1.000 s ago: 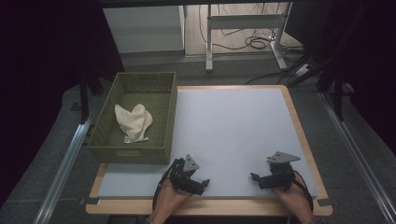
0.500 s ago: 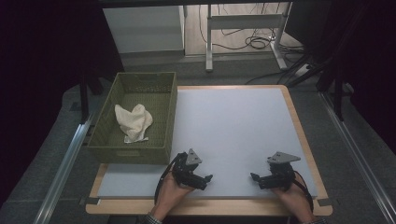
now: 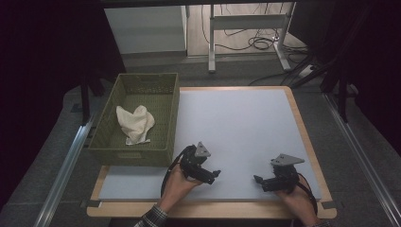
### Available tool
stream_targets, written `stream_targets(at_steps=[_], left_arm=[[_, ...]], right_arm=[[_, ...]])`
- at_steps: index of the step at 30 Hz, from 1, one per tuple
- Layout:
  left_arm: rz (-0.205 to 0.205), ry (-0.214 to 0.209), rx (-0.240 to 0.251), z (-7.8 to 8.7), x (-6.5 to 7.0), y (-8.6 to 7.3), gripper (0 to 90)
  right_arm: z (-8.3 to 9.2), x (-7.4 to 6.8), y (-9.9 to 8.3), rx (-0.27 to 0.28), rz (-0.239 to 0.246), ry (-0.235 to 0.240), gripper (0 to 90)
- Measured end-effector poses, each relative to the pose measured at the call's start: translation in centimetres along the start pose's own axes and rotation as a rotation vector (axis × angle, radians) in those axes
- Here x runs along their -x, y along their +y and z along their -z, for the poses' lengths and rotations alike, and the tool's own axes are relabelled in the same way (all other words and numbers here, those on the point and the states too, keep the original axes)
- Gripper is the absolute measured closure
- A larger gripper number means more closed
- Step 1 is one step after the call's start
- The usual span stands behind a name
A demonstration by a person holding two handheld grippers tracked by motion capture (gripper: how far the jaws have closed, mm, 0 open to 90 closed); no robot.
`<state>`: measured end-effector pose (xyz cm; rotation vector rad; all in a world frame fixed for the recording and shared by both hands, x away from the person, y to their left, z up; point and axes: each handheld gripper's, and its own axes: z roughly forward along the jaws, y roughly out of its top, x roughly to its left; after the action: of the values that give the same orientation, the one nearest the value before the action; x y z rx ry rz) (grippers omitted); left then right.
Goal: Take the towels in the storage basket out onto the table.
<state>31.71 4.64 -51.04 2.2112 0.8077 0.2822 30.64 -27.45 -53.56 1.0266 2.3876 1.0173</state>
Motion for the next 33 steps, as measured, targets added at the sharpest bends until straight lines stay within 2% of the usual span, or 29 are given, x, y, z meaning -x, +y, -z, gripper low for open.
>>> stream_targets(at_steps=[11, 14, 18, 21, 24, 33], left_arm=[[-0.018, -0.003, -0.004, 0.1, -1.2, 2.4, 3.7], [-0.011, -0.010, -0.002, 0.3, -1.8, 3.1, 3.8], [0.020, -0.036, 0.006, 0.4, -2.8, 4.0, 3.4], [0.024, -0.029, 0.007, 0.6, -3.4, 4.7, 3.2], [0.038, -0.041, 0.013, 0.8, -3.9, 5.5, 3.1], [0.021, -0.015, 0.017, 1.9, -4.9, 7.7, 2.6]], right_arm=[[0.0, 0.0, 0.0, 0.001, 0.000, 0.000, 4.3], [0.0, 0.0, 0.0, 0.001, 0.000, 0.001, 4.3], [0.0, 0.0, 0.0, 0.000, 0.000, 0.001, 4.3], [0.0, 0.0, 0.0, 0.001, 0.000, 0.001, 4.3], [0.0, 0.0, 0.0, 0.000, 0.000, 0.001, 4.3], [0.0, 0.0, 0.0, 0.003, 0.001, 0.001, 4.3]])
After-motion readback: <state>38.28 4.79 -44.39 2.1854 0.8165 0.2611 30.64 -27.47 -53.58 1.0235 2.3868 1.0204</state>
